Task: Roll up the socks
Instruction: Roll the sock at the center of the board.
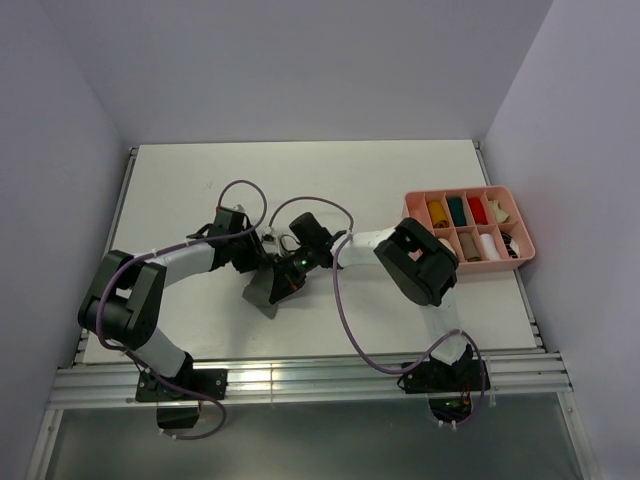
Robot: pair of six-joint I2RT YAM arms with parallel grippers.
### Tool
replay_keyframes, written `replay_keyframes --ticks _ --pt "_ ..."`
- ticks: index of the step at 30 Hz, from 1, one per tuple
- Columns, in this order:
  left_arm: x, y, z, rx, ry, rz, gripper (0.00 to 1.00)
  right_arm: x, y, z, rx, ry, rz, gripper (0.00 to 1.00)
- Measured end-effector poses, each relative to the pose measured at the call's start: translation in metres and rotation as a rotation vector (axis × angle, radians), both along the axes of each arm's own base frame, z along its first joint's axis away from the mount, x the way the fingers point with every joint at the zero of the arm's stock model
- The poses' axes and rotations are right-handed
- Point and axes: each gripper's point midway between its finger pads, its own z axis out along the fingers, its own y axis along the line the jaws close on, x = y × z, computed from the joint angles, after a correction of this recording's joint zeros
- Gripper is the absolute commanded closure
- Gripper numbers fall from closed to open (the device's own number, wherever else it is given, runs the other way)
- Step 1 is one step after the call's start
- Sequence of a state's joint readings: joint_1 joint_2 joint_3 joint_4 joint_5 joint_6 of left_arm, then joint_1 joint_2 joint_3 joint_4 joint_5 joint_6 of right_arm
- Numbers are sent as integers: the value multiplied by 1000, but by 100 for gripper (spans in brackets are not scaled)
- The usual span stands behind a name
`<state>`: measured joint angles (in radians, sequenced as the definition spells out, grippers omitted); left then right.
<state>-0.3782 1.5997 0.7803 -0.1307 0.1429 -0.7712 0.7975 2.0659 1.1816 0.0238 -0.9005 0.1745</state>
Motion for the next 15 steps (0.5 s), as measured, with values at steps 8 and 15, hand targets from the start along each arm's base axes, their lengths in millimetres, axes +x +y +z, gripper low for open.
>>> replay_keyframes --ticks 8,15 --pt "1 0 0 -3 -4 2 62 -1 2 0 18 33 -7 100" --pt "0 1 -6 -1 11 16 99 -1 2 1 22 43 -24 100"
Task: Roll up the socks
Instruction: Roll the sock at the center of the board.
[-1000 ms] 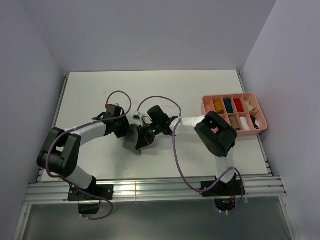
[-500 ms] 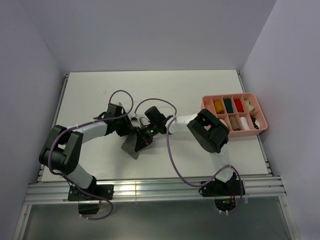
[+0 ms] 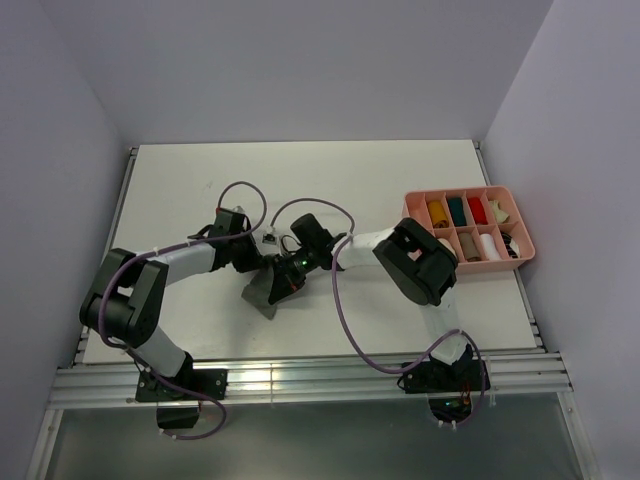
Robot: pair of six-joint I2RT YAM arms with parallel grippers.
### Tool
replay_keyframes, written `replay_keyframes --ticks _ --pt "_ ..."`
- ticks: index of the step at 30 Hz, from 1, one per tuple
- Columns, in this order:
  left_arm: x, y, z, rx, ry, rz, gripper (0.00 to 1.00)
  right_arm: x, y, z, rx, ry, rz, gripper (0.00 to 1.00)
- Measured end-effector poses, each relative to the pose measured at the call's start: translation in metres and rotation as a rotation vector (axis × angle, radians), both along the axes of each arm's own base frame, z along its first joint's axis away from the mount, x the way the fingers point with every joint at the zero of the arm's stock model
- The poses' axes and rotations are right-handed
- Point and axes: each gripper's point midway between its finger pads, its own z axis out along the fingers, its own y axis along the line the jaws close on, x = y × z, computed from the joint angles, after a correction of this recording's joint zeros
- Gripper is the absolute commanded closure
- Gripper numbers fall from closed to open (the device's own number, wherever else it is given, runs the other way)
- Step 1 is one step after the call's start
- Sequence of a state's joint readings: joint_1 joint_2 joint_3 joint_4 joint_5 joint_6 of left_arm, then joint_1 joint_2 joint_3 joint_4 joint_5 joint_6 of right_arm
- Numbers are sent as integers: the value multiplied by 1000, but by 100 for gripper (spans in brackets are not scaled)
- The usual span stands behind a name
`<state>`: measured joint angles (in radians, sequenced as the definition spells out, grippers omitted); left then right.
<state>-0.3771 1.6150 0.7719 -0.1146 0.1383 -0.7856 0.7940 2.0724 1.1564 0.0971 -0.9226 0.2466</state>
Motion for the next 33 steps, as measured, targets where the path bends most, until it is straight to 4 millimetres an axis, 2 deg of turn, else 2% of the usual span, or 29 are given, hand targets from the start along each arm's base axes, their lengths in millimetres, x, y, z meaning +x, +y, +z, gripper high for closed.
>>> replay_keyframes --ticks 9,17,23,33 --pt "4 -3 1 -26 1 35 100 -1 -1 6 -6 -12 -7 100" --pt "9 -4 2 -70 6 128 100 -15 2 10 -2 -15 23 100" --pt "9 -3 3 -109 0 199 100 -19 4 9 -5 -16 31 100" --pt "9 0 3 -107 -20 210 99 -24 2 -1 -25 29 23 100"
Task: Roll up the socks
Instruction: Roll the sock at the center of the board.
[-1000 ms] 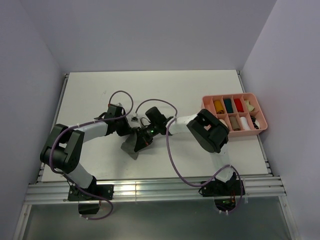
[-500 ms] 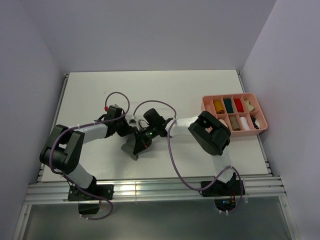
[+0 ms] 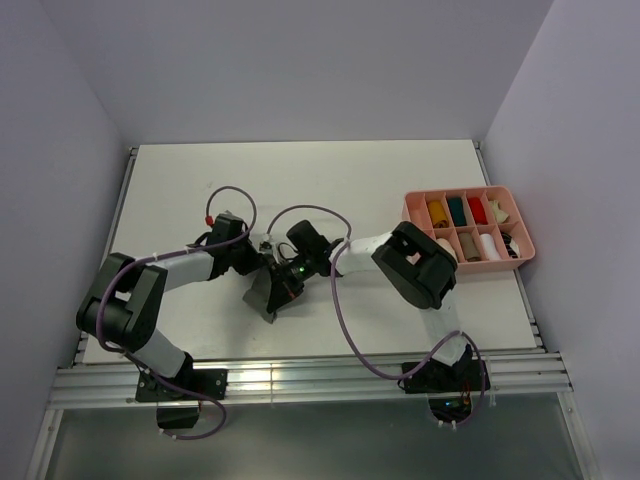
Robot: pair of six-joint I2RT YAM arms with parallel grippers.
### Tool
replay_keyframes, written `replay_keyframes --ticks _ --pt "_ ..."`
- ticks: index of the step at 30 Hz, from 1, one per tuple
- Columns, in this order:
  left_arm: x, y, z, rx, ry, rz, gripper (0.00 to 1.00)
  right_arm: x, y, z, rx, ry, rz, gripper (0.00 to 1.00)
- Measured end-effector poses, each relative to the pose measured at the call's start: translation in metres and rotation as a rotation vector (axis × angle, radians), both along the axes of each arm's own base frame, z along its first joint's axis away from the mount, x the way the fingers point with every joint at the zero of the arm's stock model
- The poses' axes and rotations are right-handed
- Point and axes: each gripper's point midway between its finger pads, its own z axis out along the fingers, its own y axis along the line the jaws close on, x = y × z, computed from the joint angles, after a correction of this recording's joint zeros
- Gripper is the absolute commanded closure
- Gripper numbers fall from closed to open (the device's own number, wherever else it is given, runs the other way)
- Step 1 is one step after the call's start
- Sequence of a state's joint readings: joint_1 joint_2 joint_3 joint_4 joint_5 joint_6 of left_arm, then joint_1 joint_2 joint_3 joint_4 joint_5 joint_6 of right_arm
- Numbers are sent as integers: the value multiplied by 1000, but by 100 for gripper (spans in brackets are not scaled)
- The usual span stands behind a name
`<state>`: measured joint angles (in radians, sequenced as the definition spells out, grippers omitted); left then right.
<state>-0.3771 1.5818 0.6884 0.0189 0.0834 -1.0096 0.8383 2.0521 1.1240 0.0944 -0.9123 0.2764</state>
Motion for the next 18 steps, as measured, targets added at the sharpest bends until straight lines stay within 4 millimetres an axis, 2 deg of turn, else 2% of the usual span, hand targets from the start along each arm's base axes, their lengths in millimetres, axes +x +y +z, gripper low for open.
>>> replay_keyframes --ticks 3,7,9,10,12,15,18 --pt "0 1 0 8 -5 -4 92 0 2 -1 -7 26 -5 100" --pt "1 9 2 57 -22 -3 68 1 4 -1 -18 48 -7 100" --pt "4 16 10 92 -43 13 57 1 4 -1 -24 53 -9 100" --pt "7 21 16 117 -60 15 56 1 4 -1 -28 55 -10 100" --pt "11 28 28 149 -85 30 43 3 4 -1 -36 59 -19 100" --pt "6 40 37 193 -90 47 31 8 7 0 -39 47 -34 100" --pt "1 50 46 207 -87 76 30 8 7 -1 -51 59 -42 100"
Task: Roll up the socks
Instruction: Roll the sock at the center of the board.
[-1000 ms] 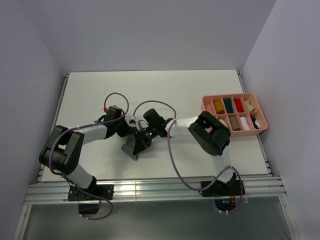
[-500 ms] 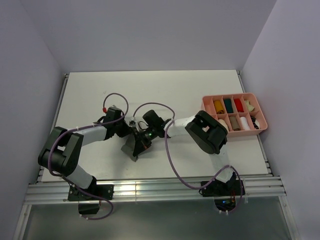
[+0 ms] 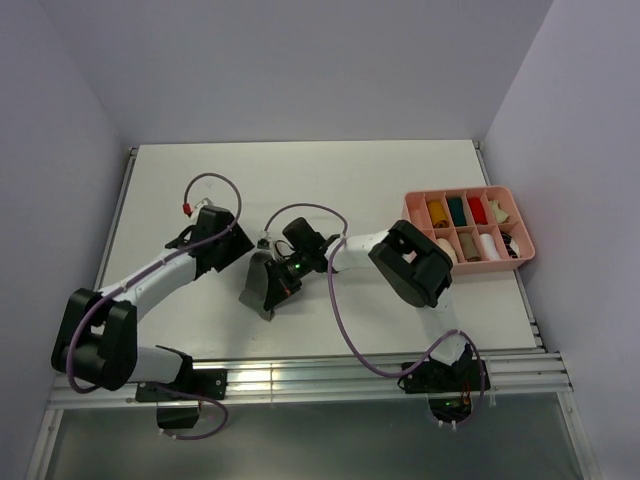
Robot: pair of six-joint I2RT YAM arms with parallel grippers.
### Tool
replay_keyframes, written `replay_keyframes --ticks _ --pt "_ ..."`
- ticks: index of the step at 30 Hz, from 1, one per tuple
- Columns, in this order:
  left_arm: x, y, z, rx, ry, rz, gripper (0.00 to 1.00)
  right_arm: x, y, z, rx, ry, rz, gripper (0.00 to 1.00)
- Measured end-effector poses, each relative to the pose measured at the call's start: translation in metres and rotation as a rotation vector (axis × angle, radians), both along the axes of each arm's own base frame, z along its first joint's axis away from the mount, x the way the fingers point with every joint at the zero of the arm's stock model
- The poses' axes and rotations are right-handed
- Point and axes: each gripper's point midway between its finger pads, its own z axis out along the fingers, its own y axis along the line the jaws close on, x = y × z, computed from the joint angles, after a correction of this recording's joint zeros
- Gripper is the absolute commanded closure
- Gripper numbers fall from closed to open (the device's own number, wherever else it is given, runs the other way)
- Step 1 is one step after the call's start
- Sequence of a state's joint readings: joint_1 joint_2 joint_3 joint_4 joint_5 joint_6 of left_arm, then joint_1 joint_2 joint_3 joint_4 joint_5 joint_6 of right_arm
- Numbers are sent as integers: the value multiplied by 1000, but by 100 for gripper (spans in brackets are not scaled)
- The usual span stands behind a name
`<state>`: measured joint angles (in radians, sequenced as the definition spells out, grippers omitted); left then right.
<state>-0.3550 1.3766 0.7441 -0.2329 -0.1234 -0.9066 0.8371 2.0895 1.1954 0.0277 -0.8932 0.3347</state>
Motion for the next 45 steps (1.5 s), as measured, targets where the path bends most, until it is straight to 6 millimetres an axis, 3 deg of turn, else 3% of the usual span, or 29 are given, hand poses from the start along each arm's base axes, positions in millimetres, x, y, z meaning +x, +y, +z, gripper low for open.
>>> replay_keyframes --ticks 5,10,13,18,21,27,35,41,45 --pt "-4 17 31 -15 -54 82 25 0 1 0 -14 23 -7 100" --pt "-30 27 49 -71 -89 132 24 0 2 0 -23 40 -10 100" --pt "-54 28 35 -115 -45 150 26 0 2 0 -29 46 -11 100" --pt "-100 26 -14 -182 93 166 32 0 3 0 -38 59 -14 100" --pt "-119 24 -34 -220 144 174 34 0 3 0 -43 65 -15 100" --pt "-115 15 -32 -294 117 174 35 0 4 0 -48 75 -12 100" --pt "-104 4 -14 -371 31 145 37 0 5 0 -46 79 -10 100" --pt "-112 2 -40 -378 118 163 45 0 5 0 -46 81 -9 100" --pt "-107 -3 -44 -385 131 158 60 1 5 0 -47 83 -11 100"
